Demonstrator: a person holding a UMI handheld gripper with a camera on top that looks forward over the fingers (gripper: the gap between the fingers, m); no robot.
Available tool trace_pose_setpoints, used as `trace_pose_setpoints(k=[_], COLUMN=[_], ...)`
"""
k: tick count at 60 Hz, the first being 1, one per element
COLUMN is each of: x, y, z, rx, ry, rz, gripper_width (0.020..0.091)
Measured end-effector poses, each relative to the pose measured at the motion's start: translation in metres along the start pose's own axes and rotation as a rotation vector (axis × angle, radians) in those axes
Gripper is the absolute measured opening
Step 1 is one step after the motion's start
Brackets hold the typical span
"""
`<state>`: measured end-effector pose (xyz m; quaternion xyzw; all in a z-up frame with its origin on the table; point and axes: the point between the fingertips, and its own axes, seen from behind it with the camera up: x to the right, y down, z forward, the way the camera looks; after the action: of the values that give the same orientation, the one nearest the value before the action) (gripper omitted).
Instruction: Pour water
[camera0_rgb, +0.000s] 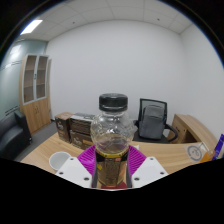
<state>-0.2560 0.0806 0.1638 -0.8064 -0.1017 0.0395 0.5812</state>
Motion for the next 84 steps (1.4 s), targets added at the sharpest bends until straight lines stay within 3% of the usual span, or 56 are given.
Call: trace_pose_setpoints(k=[15,17,26,32,34,37,38,40,44,62,84], x=[0.015,0.015,0.016,0.016,0.016,0.015,0.015,0.017,0.018,-0.016,-0.059], y=[0.076,0.072,0.071,0.075,0.076,0.074,0.076,0.076,0.07,0.039,0.032], z=[0.016,0.016,0.014,0.014,0.011,0.003,0.0,-0.007,-0.028,-0.173,-0.31], rx=[-0.076,-0.029,-0.009,-0.057,-0.078,-0.098,-0.104,-0.122,-0.148,-0.242,-0.252], ry=[-0.04,-0.043,-0.047,-0.048,-0.048,-0.045,-0.043,-0.028,-0.002,0.112,0.236], rz=[0.039,0.032,0.042,0.051,0.048,0.035,0.031,0.027,0.022,0.038,0.097], gripper_width=[0.0405,0.0397,0.0451,0.0541,0.0642,0.0856,0.0867,0.0828,0.0868,0.0857,0.0857])
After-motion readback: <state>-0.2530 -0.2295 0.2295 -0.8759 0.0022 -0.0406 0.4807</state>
